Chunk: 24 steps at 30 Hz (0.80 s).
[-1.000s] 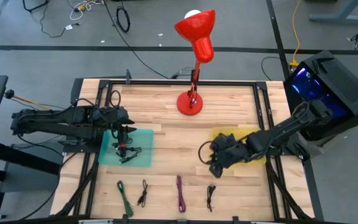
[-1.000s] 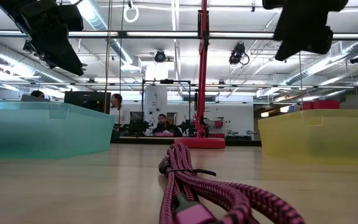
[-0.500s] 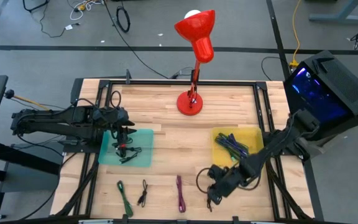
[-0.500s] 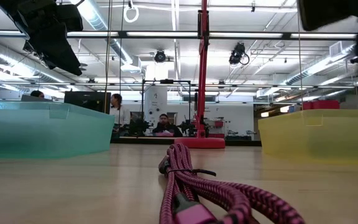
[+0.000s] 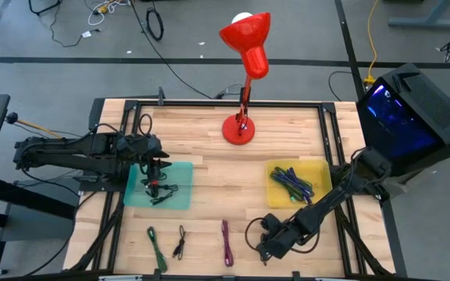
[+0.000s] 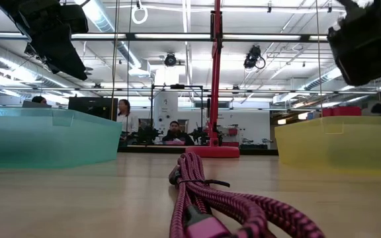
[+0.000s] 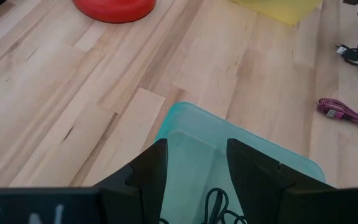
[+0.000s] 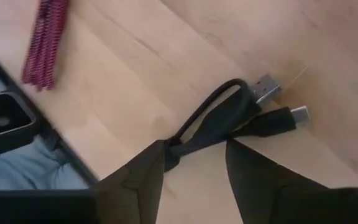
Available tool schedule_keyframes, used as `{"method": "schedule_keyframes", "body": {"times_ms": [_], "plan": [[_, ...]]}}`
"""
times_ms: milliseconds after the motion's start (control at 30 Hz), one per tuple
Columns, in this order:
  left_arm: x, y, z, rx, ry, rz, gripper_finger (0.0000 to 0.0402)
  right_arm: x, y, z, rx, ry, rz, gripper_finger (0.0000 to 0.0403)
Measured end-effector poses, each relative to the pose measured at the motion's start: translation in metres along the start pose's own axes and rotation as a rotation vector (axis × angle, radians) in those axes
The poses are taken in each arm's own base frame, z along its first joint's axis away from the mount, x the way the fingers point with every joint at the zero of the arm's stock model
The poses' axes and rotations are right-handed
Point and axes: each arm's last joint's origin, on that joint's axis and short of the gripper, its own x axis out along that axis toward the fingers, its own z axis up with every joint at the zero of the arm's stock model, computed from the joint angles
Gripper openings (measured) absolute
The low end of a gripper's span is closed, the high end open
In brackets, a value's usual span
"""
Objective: Pick & Place USB Port
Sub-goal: Put the black charger cable into the green bin
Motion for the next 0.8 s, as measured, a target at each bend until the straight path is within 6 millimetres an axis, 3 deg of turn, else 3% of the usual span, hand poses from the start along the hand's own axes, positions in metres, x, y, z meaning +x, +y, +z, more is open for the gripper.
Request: {"method": "schedule_keyframes", "body": {"times_ms": [200, 433, 600, 800], "plan": [[0.0, 0.0, 0.0, 0.001, 0.0, 0.0, 0.0172, 0.01, -0.003, 0.004, -0.004, -0.034, -0.027, 0.0152], [0.0, 0.0, 0.0, 0.001, -0.001, 0.0, 0.0172, 0.012, -0.003, 0.012, -0.043, -0.064, -0.028, 0.0016], [0.0, 0.0, 0.0, 0.002, -0.002, -0.001, 0.0172, 0.012, -0.001, 0.018, -0.096, -0.091, -0.007, 0.0006], [0.0, 0.0, 0.001, 0.002, -0.009, -0.004, 0.0172, 0.008, 0.015, 0.04, -0.194, -0.14, 0.114, 0.0003]]}}
